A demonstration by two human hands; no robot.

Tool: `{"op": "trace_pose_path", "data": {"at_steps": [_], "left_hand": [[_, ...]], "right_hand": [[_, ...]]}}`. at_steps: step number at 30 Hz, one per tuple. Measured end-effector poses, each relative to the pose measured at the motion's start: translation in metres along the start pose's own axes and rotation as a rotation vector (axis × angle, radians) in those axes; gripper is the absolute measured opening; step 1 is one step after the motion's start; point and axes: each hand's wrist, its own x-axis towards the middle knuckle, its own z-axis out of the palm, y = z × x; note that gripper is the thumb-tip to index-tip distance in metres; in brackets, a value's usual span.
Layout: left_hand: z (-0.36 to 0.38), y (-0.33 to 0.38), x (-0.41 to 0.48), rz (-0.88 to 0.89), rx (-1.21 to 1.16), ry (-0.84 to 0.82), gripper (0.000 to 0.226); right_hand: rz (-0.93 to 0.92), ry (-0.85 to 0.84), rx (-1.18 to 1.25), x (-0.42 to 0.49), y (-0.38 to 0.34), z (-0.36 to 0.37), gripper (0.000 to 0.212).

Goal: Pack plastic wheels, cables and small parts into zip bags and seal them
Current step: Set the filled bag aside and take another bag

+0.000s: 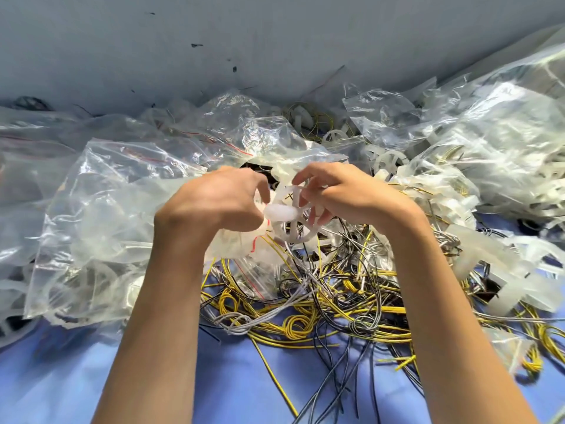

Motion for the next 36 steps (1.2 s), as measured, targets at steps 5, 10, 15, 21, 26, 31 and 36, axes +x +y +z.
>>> {"op": "trace_pose_path", "data": {"at_steps": [5, 10, 15, 21, 26, 31, 36], "left_hand": [[-0.011, 0.0, -0.005, -0.016, -0.133, 0.106, 0.028], [-0.011, 0.01, -0.003, 0.002, -0.237, 0.295, 0.026], [-0.006, 0.023, 0.002, -0.062, -0.336, 0.462, 0.028], [-0.004, 0.021, 0.003, 0.038, -0.448, 0.543, 0.03], [-0.003, 0.018, 0.006, 0.061, -0.536, 0.488, 0.034], [0.0, 0.026, 0.007, 0.095, -0.51, 0.438, 0.019], [-0.002, 0.024, 0.007, 0.117, -0.573, 0.508, 0.021]], "right_hand": [[-0.036, 0.095, -0.01, 0.001, -0.005, -0.004, 0.027], [-0.022, 0.275, 0.119, 0.006, -0.003, -0.01, 0.024], [0.075, 0.499, 0.38, 0.01, -0.001, -0.013, 0.02], [0.128, 0.374, 0.342, 0.006, 0.002, -0.013, 0.022], [0.158, 0.377, -0.003, 0.001, 0.003, -0.013, 0.026], [0.144, 0.486, -0.403, -0.004, -0.009, -0.007, 0.024], [0.044, 0.464, -0.436, -0.009, -0.016, -0.009, 0.021]]}}
